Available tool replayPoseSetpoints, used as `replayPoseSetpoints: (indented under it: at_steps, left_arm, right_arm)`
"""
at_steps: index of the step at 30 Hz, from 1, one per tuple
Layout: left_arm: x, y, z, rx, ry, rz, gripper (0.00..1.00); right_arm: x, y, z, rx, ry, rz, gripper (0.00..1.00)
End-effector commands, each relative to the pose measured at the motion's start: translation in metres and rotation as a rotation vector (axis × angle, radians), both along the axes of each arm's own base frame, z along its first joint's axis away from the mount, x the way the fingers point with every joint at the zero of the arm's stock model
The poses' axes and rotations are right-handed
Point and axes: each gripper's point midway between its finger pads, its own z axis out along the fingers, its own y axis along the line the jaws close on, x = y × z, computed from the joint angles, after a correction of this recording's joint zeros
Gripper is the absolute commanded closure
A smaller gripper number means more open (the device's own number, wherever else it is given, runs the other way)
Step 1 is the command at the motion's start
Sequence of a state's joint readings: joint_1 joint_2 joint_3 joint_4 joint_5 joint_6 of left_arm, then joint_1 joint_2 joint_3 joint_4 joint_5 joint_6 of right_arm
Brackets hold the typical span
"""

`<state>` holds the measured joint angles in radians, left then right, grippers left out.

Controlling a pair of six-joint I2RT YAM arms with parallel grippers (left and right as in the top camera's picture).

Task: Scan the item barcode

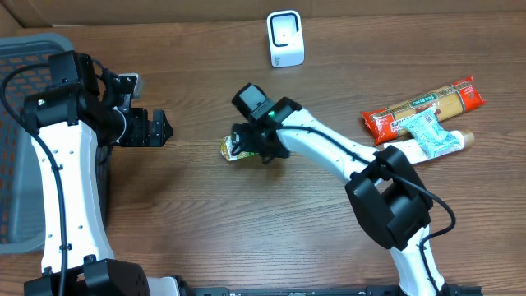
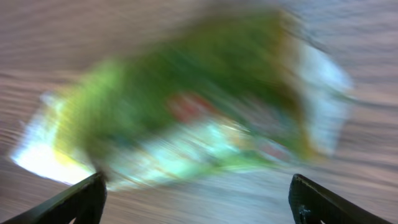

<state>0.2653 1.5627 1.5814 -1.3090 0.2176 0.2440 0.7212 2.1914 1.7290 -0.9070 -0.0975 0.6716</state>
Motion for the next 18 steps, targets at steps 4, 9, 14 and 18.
replayPoseSetpoints:
  at_steps: [4, 9, 14, 18]
  left_arm:
    - [0.001, -0.003, 0.004, -0.003, -0.019, -0.027, 0.00]
    - [0.001, -0.003, 0.004, -0.003, -0.019, -0.027, 0.00]
    - [0.001, -0.003, 0.004, -0.003, -0.019, -0.027, 0.01]
    - [0.001, -0.003, 0.004, -0.003, -0.019, -0.027, 0.00]
  right_arm:
    - [0.031, -0.057, 0.011, -0.085, 0.026, 0.047, 0.07]
    - [0.053, -0.065, 0.021, 0.040, 0.037, -0.005, 0.08]
    - [0.070, -0.031, 0.032, 0.155, -0.058, 0.028, 0.09]
    - [0.083, -0.016, 0.036, 0.110, -0.179, 0.009, 0.10]
